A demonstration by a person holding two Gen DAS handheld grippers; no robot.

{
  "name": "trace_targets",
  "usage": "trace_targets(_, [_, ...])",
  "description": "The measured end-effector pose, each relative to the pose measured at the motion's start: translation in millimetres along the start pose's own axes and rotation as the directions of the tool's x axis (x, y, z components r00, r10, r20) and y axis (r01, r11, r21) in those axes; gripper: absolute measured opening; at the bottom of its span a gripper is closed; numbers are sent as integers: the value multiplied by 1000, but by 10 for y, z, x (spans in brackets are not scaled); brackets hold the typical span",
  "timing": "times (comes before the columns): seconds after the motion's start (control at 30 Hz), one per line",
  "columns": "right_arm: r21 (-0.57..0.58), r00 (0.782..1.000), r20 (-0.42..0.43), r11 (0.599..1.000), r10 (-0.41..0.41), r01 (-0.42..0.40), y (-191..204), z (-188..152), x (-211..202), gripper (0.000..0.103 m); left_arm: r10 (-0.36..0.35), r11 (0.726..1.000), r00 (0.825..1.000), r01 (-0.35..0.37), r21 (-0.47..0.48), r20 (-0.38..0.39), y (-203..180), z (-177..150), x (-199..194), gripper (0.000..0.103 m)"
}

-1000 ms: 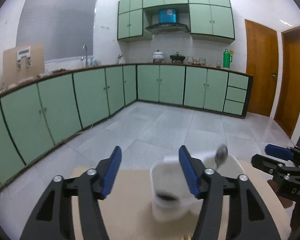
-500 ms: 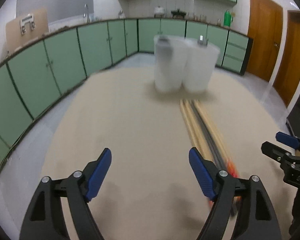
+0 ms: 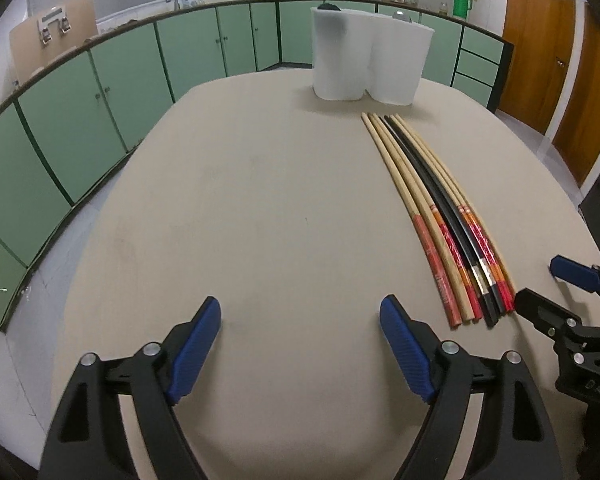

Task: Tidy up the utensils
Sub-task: 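Grasp a plain wooden chopstick with the right tool while the left tool grasps a red chopstick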

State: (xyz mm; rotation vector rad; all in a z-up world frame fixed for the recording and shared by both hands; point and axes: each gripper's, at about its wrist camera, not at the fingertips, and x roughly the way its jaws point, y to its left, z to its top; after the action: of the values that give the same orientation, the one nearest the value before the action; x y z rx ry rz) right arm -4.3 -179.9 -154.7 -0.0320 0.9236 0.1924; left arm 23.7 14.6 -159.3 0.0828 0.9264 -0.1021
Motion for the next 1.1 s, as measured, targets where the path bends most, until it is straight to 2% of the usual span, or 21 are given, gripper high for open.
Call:
trace_targets(0.13, [-9, 998, 2, 998, -66, 66, -35, -9, 3, 68, 1, 1000, 1000, -1, 8, 7, -1, -18, -42, 81])
trace_targets(0.27, [9, 998, 5, 998, -57, 57, -121, -5, -16, 63, -6, 1000, 1000, 6, 9, 11, -25, 17, -66, 82])
trace_targets(0.37, [-3, 1000, 9, 1000, -15, 15, -80, 0, -5, 51, -16, 1000, 1000, 16, 12, 12, -57, 18, -87, 82])
trace_targets(0.47, [-11, 1000, 16, 1000, 4, -4, -39, -1, 6, 35, -27, 1000, 1000, 26, 16, 12, -90, 9, -110, 82])
trace_targets(0.5, [-12, 1000, 18, 1000, 16, -16, -33, 2, 9, 27, -32, 999, 999, 32, 16, 11, -103, 9, -118, 82])
trace_targets(0.6, [-11, 999, 20, 999, 41, -41, -24, 2, 15, 9, -48, 999, 999, 48, 21, 12, -154, 24, -127, 82])
trace_targets(0.63, [-8, 999, 21, 999, 45, -45, -30, -2, 13, 7, -54, 998, 998, 54, 24, 13, -173, 30, -126, 82])
trace_targets(0.83, [23, 999, 23, 999, 33, -33, -100, -13, -5, 6, -87, 995, 996, 86, 52, 8, -338, 43, -107, 82])
trace_targets(1.1, [16, 999, 24, 999, 28, -29, -107, -15, 2, 6, -73, 995, 997, 73, 67, -10, -422, 8, 2, 83])
